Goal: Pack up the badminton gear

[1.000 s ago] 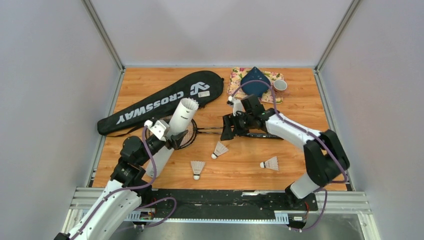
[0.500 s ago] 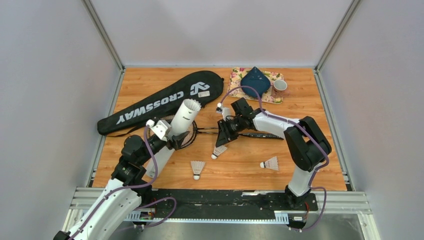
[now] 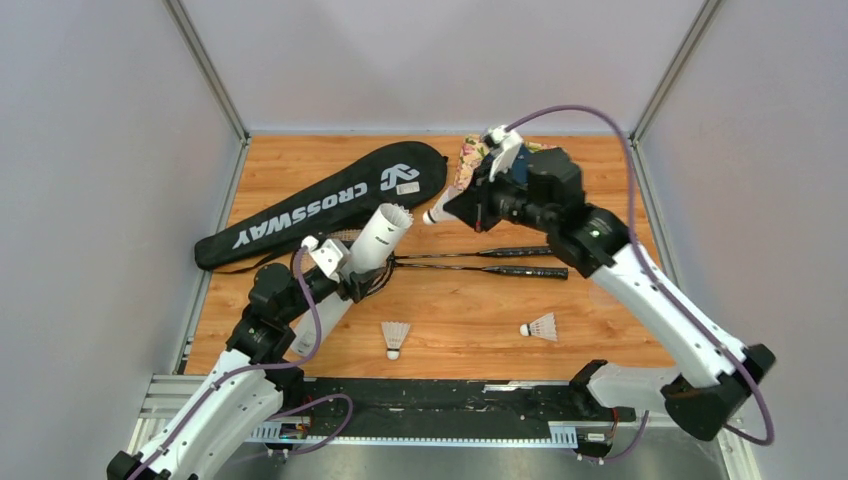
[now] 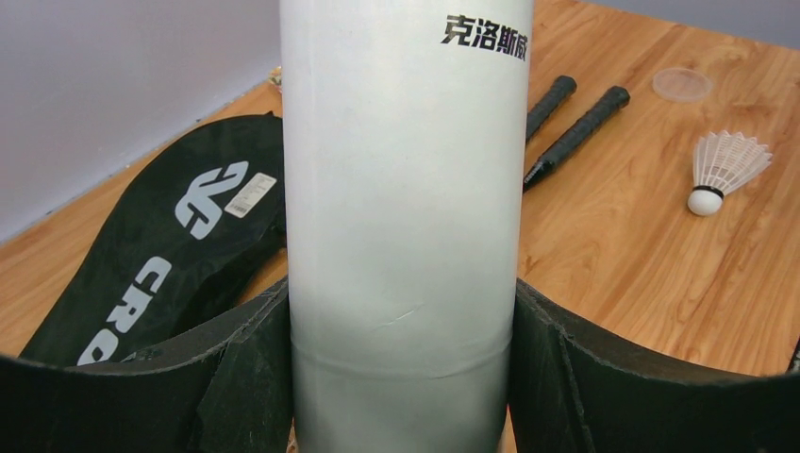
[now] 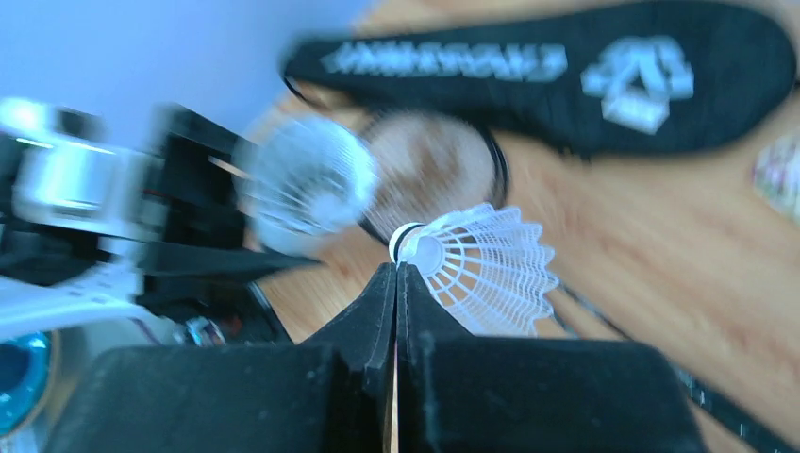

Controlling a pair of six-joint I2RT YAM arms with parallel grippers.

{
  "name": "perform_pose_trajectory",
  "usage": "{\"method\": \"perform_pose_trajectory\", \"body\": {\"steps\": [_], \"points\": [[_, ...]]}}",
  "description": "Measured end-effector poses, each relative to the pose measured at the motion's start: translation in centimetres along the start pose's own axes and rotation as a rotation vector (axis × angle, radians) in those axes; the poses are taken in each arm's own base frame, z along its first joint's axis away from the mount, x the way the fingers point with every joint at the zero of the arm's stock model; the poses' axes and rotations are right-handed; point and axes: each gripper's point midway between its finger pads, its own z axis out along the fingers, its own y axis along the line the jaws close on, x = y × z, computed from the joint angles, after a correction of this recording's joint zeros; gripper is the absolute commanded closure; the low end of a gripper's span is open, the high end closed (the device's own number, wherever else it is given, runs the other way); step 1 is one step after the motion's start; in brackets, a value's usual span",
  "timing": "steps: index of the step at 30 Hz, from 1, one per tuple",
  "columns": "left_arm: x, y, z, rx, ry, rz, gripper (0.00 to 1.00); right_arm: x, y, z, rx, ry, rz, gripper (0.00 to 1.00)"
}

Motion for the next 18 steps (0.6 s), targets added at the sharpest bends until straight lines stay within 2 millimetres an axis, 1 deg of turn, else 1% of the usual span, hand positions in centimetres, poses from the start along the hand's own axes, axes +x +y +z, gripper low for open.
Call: {"method": "perform_pose_trajectory", "body": {"steps": [2, 4, 6, 8, 9, 11, 13, 15, 18], "points": [[0.1, -0.3, 0.1, 0.018, 0.003, -0.002, 0.82, -4.5, 3.1, -3.3, -0.056, -0.133, -0.042, 1.00], [0.1, -0.6, 0.1, 0.039, 0.004, -0.003, 0.82, -7.0, 5.1, -5.2, -0.096, -0.203, -0.063, 1.00], [0.1, -0.9, 0.1, 0.056, 0.003, -0.003, 0.82, -8.6, 6.8, -6.5, -0.138, -0.245, -0.074, 1.00], [0.1, -1.2, 0.1, 0.070, 0.002, -0.003, 0.82, -8.6, 7.5, -6.5, -0.165, -0.238, -0.070, 1.00], [0.1, -1.3, 0.1, 0.078, 0.002, -0.003, 0.82, -8.4, 7.7, -6.1, -0.173, -0.225, -0.065, 1.00], [0.1, -1.6, 0.1, 0.092, 0.000, -0.003, 0.82, -7.5, 7.7, -4.8, -0.184, -0.181, -0.053, 1.00], [0.0, -1.8, 0.1, 0.107, -0.002, -0.003, 0.82, -6.0, 7.4, -2.9, -0.182, -0.111, -0.033, 1.00], [0.0, -2.0, 0.1, 0.117, -0.003, -0.004, 0.82, -4.4, 7.2, -1.5, -0.180, -0.046, -0.015, 1.00], [-0.1, -2.2, 0.0, 0.130, -0.006, -0.003, 0.82, -2.8, 7.3, -0.4, -0.189, 0.020, 0.005, 1.00]]}}
